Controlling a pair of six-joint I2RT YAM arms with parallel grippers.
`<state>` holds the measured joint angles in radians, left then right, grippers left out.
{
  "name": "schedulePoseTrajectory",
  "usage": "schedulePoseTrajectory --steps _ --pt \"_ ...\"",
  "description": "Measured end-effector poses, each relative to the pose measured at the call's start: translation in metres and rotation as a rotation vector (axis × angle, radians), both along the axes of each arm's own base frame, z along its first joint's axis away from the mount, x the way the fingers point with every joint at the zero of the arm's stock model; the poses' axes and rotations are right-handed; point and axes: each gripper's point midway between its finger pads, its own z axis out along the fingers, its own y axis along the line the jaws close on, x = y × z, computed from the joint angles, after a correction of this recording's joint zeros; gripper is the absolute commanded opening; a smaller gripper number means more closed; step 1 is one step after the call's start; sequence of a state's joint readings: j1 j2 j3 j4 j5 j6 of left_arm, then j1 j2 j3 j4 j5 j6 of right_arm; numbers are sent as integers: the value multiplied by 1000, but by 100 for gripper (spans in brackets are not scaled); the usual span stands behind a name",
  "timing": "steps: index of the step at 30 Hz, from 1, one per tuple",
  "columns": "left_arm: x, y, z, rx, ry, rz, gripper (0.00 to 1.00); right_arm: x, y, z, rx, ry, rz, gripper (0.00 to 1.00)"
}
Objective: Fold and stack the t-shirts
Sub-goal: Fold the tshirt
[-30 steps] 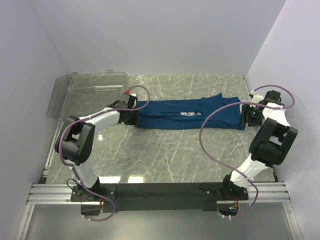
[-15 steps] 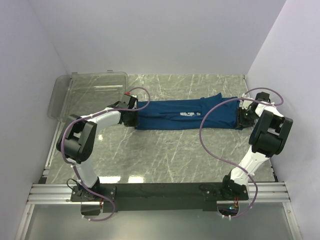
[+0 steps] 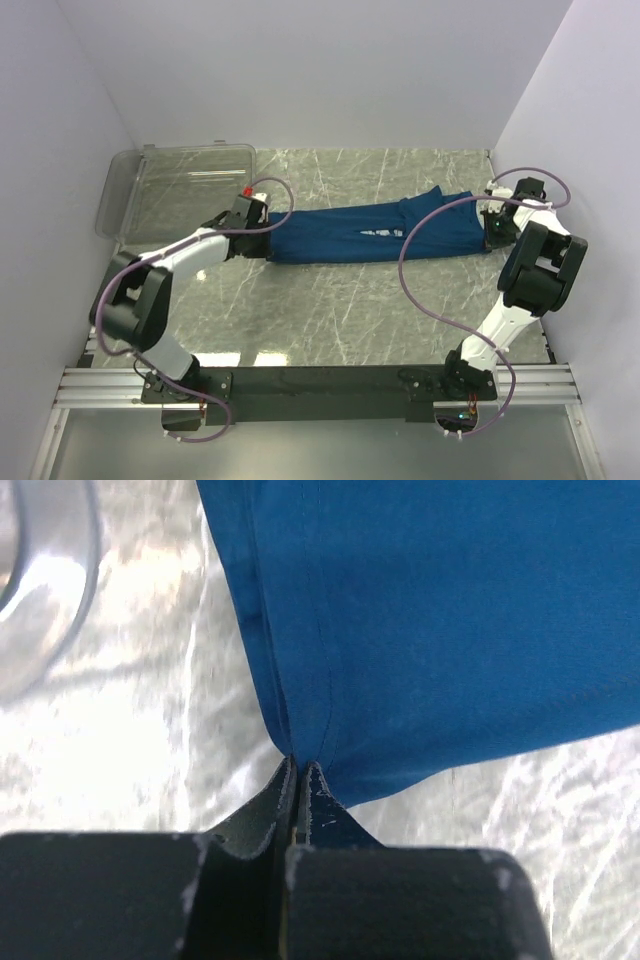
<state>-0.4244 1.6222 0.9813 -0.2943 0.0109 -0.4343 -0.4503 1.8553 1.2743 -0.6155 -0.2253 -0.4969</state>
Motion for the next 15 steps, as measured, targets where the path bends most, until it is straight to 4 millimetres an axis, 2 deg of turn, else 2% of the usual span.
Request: schedulePoseTrajectory --steps 5,9,15 --pt "-20 6 7 -21 -35 -6 0 10 -10 14 -25 -30 7 0" --pt "-38 7 1 -50 -27 -22 1 9 -10 21 -8 -32 31 0" --pt "-62 3 -7 -84 15 -30 1 3 -10 20 -1 -12 59 0"
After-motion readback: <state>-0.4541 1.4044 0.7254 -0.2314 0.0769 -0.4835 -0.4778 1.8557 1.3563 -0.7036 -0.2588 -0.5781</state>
